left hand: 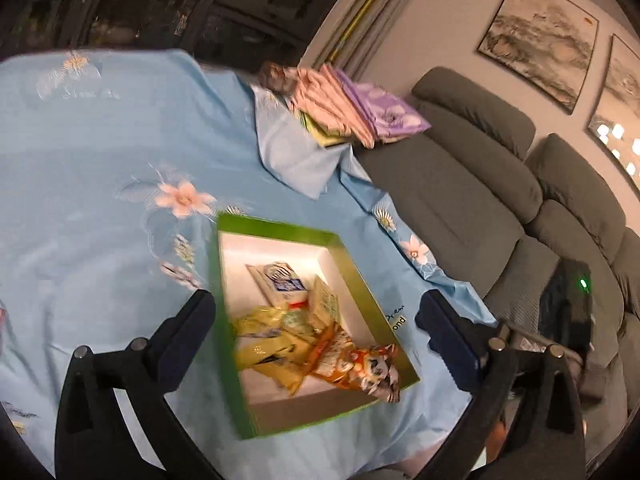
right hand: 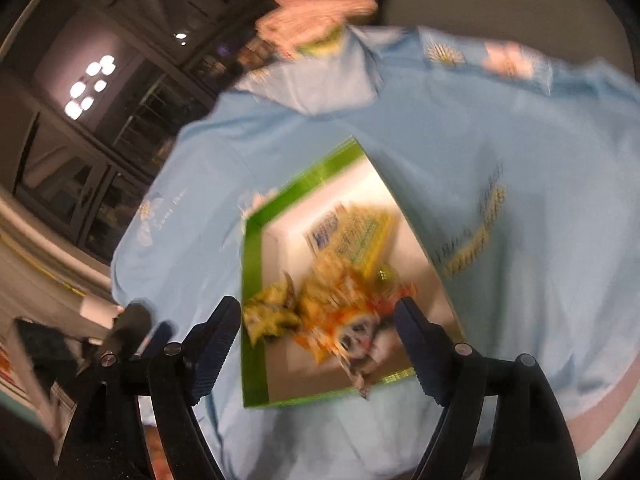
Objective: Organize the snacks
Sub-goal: 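Move the right gripper to the white Oishi packet and grasp it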
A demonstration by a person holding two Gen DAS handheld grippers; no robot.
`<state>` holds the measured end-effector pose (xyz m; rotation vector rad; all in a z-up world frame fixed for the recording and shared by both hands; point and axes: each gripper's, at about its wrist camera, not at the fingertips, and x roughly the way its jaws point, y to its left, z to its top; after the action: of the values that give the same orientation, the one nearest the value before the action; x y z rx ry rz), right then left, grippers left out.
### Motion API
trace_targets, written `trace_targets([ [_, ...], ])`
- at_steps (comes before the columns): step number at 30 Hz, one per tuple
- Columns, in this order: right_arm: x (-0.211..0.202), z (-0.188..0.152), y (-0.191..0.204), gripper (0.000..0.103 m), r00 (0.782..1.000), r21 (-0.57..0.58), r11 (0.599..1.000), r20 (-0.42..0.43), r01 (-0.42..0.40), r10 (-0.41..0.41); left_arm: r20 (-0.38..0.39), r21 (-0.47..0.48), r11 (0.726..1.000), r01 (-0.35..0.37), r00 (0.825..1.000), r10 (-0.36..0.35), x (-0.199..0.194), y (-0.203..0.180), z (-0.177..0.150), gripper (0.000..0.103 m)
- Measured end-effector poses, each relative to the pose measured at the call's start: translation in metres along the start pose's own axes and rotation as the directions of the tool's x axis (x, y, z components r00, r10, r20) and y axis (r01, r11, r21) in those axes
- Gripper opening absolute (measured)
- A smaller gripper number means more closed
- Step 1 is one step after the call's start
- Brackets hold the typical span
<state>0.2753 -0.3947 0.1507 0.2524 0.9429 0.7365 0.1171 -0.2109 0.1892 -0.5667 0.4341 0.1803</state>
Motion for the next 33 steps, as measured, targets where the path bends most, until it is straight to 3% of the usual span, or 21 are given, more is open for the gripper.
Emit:
trace_targets([
  [2,-0.006,-0.001,0.015,0.080,1.000,-0.021,1.000,0.007,0.017,-0.017,0.006,-0.010,1.000,0.008,1.000,-0.008,-0.022,0.013,0.000,0.102],
  [5,-0.005,-0.010,0.042,0.080,0.997,-0.034,0.996,-0.010,-0.083,0.082,0.042,-0.060,0.998,0.007,0.999,-0.004,-0.058,0.047,-0.003,0.102],
  [10,0.033,-0.043,0.108,0.080,0.973,-0.141,0.969,-0.136,-0.203,0.184,0.167,-0.186,0.971,-0.151,0.969,0.183,-0.116,0.115,-0.014,0.103],
  [13,0.060,-0.068,0.145,0.080,0.943,-0.168,0.943,-0.220,-0.288,0.249,0.161,-0.256,0.940,-0.226,0.949,0.272,-0.140,0.153,-0.023,0.102],
  [17,0.108,-0.098,0.194,0.080,0.884,-0.194,0.896,-0.342,-0.399,0.319,0.164,-0.310,0.892,-0.329,0.906,0.391,-0.170,0.195,-0.041,0.103],
  [20,0.149,-0.124,0.237,0.080,0.844,-0.237,0.867,-0.439,-0.439,0.308,0.158,-0.343,0.838,-0.424,0.854,0.496,-0.188,0.223,-0.061,0.103],
  [23,0.174,-0.147,0.283,0.080,0.849,-0.337,0.831,-0.458,-0.442,0.266,0.161,-0.390,0.795,-0.465,0.815,0.556,-0.200,0.247,-0.079,0.103],
  [29,0.218,-0.191,0.383,0.080,0.843,-0.587,0.650,-0.514,-0.482,0.161,0.145,-0.488,0.756,-0.435,0.814,0.562,-0.222,0.274,-0.099,0.103],
  [32,0.255,-0.209,0.413,0.080,0.852,-0.643,0.629,-0.520,-0.437,0.060,0.141,-0.492,0.741,-0.456,0.799,0.585,-0.227,0.272,-0.103,0.102],
  [33,0.269,-0.216,0.422,0.080,0.836,-0.635,0.631,-0.547,-0.445,0.038,0.135,-0.490,0.737,-0.465,0.795,0.591,-0.227,0.271,-0.105,0.103],
])
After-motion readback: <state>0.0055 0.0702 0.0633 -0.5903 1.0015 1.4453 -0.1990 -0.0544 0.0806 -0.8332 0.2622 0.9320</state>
